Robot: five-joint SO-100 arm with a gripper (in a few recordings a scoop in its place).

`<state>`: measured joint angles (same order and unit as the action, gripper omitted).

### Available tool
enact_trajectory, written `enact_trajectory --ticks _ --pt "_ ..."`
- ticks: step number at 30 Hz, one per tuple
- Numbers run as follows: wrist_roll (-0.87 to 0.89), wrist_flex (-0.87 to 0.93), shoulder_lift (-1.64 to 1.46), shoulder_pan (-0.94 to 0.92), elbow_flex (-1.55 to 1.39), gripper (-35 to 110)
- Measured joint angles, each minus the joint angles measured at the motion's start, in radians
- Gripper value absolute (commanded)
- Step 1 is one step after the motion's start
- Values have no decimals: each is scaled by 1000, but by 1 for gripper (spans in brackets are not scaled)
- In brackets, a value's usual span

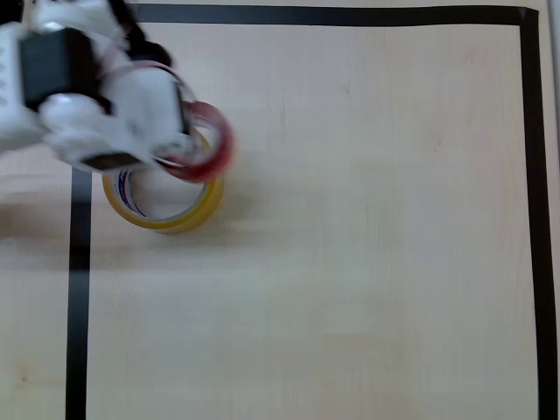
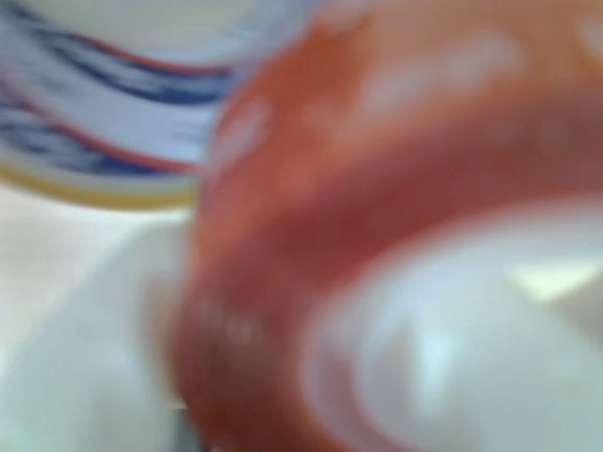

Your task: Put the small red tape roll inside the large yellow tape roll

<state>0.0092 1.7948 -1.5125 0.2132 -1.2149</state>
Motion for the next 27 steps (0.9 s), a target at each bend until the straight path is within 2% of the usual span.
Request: enact_trajectory --ticks 6,12,19,25,27 --pt "72 -86 -270 112 -351 0" --pt "75 -215 -339 26 -592 0" --pt "57 -344 -278 -43 -618 0" --pt "54 -359 -261 -35 -637 0" --pt "54 -364 -261 -29 -653 5"
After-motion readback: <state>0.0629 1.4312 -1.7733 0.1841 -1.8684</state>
